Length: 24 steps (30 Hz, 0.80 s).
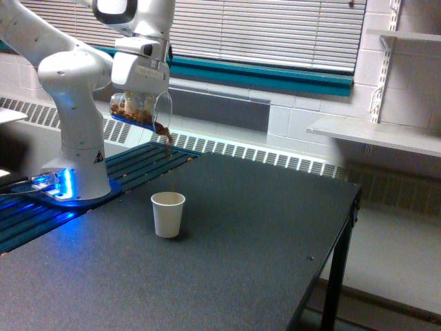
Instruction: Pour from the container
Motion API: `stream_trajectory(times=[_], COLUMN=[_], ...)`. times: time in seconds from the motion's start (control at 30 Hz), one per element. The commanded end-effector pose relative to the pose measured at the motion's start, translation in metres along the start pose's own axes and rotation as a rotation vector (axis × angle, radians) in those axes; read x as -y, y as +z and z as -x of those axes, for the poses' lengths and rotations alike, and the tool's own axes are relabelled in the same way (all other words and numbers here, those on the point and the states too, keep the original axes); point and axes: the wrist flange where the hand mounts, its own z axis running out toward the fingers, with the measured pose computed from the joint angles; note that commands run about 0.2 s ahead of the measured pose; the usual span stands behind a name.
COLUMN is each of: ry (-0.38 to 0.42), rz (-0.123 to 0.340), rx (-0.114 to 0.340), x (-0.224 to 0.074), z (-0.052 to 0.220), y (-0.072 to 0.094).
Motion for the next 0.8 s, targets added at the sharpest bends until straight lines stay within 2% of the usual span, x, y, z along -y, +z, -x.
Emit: stream_trajectory(times=[0.03,0.8], ry=[-0.004,0.022], rz=[0.031,0.056], rx=[0.021,0.015], x=[0.0055,0.0038], z=[0.0096,0.0089], y=[0.0144,0.0162])
